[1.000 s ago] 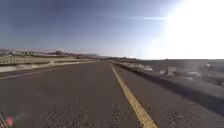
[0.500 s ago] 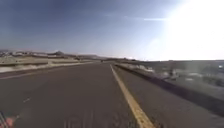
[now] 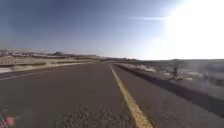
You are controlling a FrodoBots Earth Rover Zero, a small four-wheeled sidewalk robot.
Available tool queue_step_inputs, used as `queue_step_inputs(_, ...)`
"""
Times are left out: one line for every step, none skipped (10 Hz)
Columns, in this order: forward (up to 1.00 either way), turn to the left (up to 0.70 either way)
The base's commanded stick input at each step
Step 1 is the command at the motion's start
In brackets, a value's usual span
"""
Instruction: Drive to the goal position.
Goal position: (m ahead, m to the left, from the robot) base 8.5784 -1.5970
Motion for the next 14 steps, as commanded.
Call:
queue_step_inputs(0.7,0.0)
queue_step_inputs(0.7,0.0)
queue_step_inputs(0.7,0.0)
queue_step_inputs(0.7,0.0)
queue_step_inputs(0.7,0.0)
queue_step_inputs(0.7,0.0)
queue_step_inputs(0.7,0.0)
queue_step_inputs(0.7,0.0)
queue_step_inputs(0.7,0.0)
queue_step_inputs(0.7,0.0)
queue_step_inputs(0.7,0.0)
queue_step_inputs(0.7,0.0)
queue_step_inputs(0.7,-0.35)
queue_step_inputs(0.7,-0.35)
